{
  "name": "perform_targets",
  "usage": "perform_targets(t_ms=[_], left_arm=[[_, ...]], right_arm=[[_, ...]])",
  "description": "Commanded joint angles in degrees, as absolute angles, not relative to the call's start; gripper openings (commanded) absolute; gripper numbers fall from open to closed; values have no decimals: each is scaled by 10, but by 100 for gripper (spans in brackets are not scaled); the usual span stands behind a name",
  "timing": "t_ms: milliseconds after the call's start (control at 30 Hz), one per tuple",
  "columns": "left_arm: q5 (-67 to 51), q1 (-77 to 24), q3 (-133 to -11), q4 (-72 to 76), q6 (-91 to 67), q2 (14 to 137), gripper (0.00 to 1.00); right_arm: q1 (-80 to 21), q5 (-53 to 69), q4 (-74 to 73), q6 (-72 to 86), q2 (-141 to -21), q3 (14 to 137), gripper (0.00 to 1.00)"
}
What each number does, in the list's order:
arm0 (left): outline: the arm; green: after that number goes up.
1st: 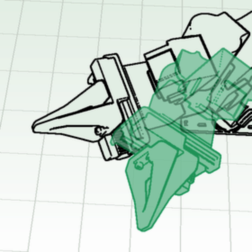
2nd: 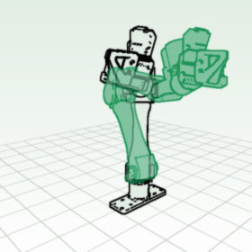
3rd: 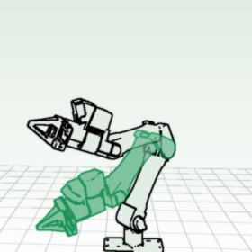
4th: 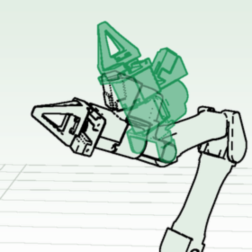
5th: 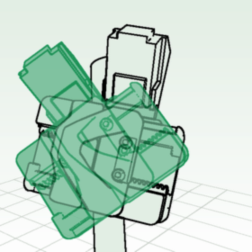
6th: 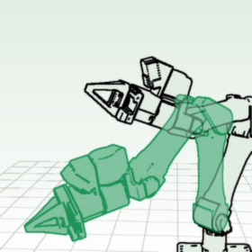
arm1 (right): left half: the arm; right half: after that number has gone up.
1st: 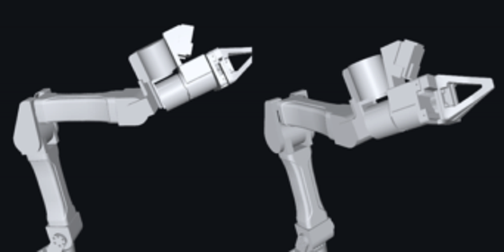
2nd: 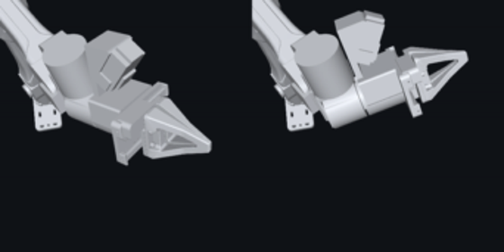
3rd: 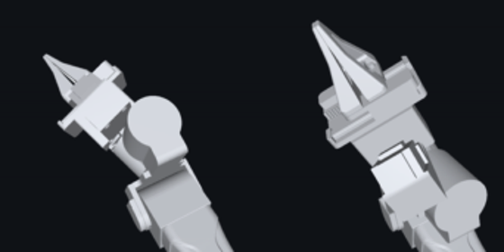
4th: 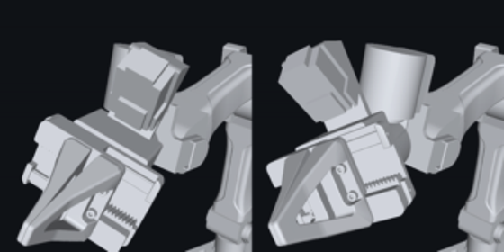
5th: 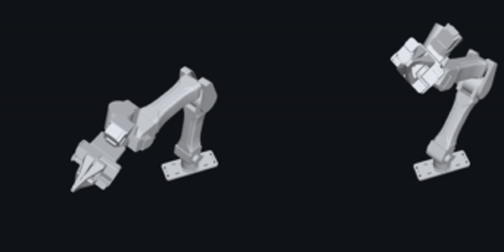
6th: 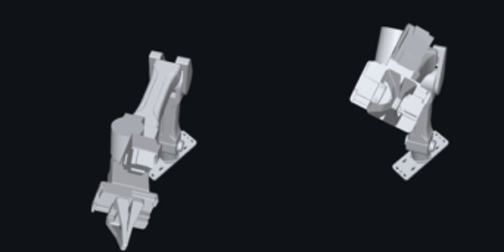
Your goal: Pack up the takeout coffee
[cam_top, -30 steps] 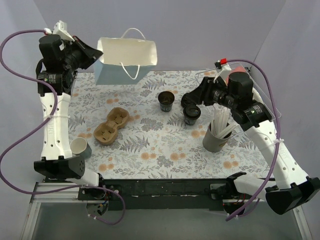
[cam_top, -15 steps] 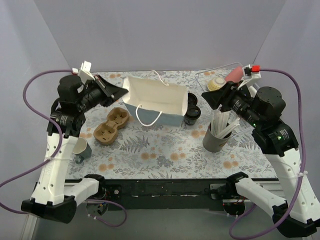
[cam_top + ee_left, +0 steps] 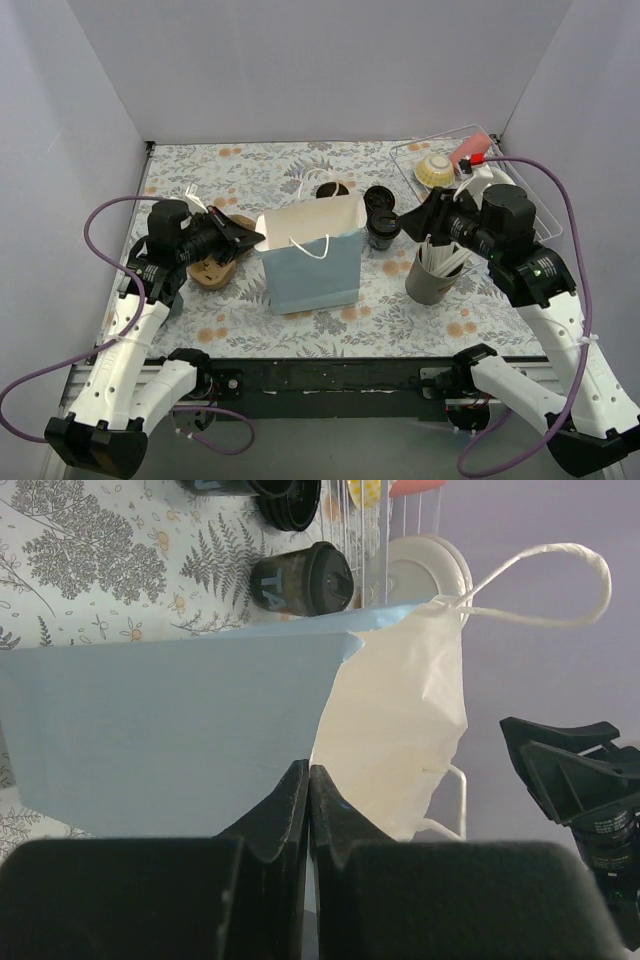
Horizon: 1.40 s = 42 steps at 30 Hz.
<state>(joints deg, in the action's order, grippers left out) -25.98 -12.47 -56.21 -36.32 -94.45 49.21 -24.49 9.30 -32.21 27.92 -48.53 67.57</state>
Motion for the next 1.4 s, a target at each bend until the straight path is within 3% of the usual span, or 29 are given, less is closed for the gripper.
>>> perform_targets(t_ms=[0,67,133,167,267,400,600,800,867,933,1000,1367], left_arm=[[-260,-134,-531,-336,-965,466,0],[-258,-134,-525,-335,-964,465,2],[-264,-134,-524,-337,-956,466,12],[-264,-135,-526,-341,-952,467,31],[-232,-136,-546,-364,-922,473,60],[-134,-135,-619,-444,-873,519,75],[-13,-135,-715,-500,-865,607,77],[153,-135,-725,-499,-920,621,67],[171,-135,-708,-475,-947,607,63],[184,-135,-693,-476,-967,610,66],[186,-135,-686,-494,-982,639,72],[237,-133,-718,-598,-1034,859,71]], right_arm=[[-247,128,-331,265,-498,663,56],[-247,145,-328,261,-504,651,56],[-250,148,-325,258,-509,646,56],[-251,149,-326,256,-515,646,56],[-256,143,-330,252,-519,648,56],[-257,136,-329,252,-511,646,56],[-258,128,-343,244,-499,648,56],[-258,110,-361,230,-489,653,56],[-258,107,-362,229,-485,651,56],[-258,111,-355,230,-483,647,56],[-258,116,-345,232,-482,636,56],[-257,126,-331,226,-491,633,56]])
